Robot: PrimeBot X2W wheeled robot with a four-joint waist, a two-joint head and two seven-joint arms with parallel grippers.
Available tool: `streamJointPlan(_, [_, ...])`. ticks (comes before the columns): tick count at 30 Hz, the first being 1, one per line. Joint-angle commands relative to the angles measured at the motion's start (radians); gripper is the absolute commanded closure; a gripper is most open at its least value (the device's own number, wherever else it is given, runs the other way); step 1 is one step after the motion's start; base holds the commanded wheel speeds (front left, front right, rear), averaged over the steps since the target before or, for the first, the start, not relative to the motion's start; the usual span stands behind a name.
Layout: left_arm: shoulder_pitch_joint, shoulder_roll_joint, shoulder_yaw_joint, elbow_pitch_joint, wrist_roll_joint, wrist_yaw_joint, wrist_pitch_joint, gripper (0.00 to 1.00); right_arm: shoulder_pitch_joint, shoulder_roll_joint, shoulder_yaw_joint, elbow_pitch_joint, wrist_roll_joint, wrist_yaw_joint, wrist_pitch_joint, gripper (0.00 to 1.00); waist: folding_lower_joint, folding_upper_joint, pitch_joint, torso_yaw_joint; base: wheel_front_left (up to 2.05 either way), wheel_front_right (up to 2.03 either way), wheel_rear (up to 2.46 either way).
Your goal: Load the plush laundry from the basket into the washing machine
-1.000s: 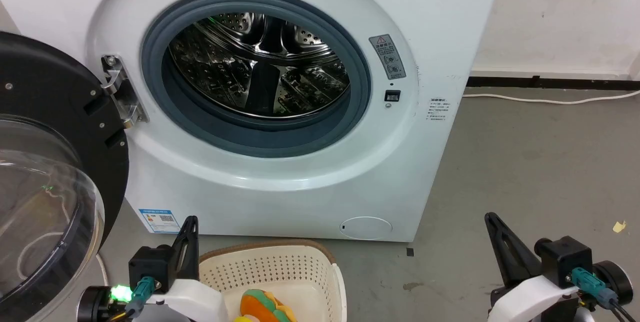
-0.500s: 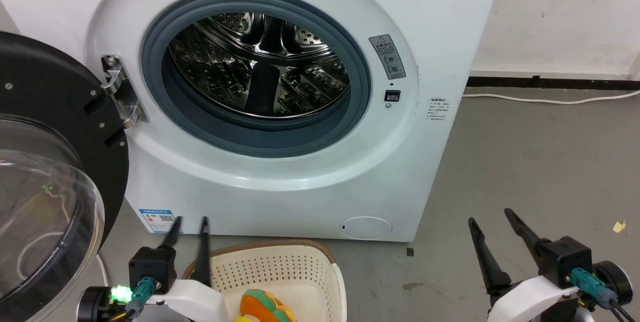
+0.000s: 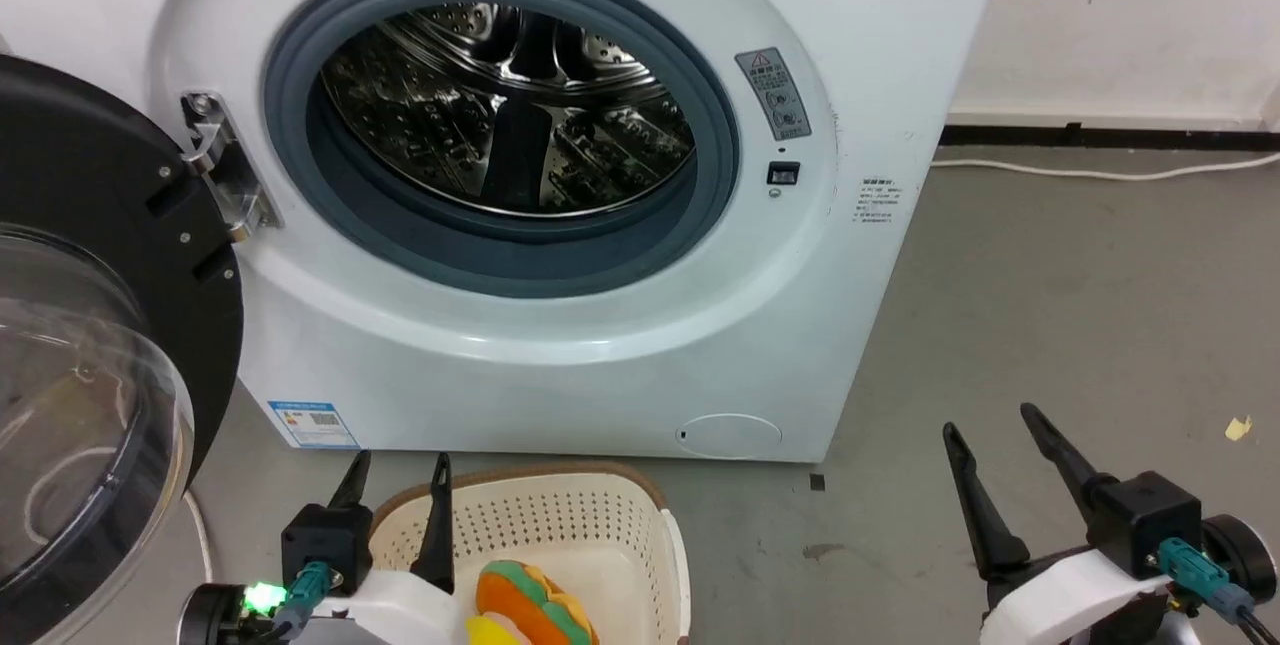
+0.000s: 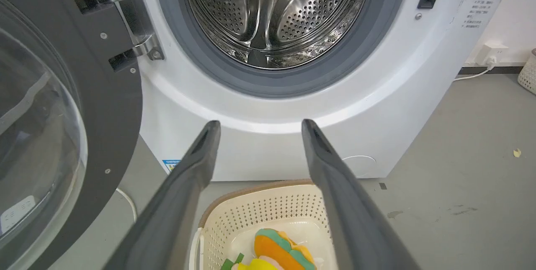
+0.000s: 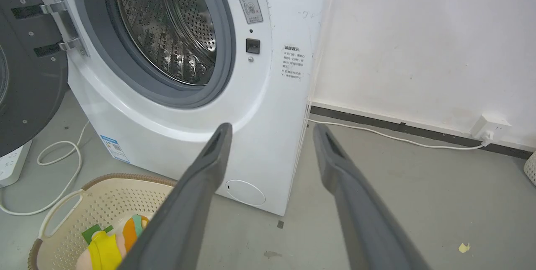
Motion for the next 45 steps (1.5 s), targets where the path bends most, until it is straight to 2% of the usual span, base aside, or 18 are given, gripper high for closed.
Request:
streamJointPlan(1, [-0.023,0.001,-0.005,0.016,-0.007,-0.007,-0.007,0.0,-0.004,0.0,-0.004,-0.012,0.003,0.0,-0.012,0.0,0.0,0.0,0.01,-0.003,0.0,0.0,0.0])
streamJointPlan(23, [-0.137,0.045,-0.035,0.244,-0.05,-0.034,0.036,0.0,-0.042,0.001,0.012,-0.051,0.018,0.0,-0.055,0.0,0.0,0.0,0.161,-0.038,0.0,0.0,0.0])
streamJointPlan(33, [-0.216,0.083,-0.067,0.386,-0.078,-0.048,0.118,0.0,-0.062,0.001,0.018,-0.072,0.029,0.0,-0.076,0.0,0.0,0.0,0.248,-0.064,0.0,0.0,0.0])
streamJointPlan(45, [-0.314,0.14,-0.112,0.513,-0.123,-0.06,0.165,0.0,-0.087,0.001,0.025,-0.108,0.057,0.0,-0.101,0.0,0.0,0.0,0.37,-0.097,0.0,0.0,0.0])
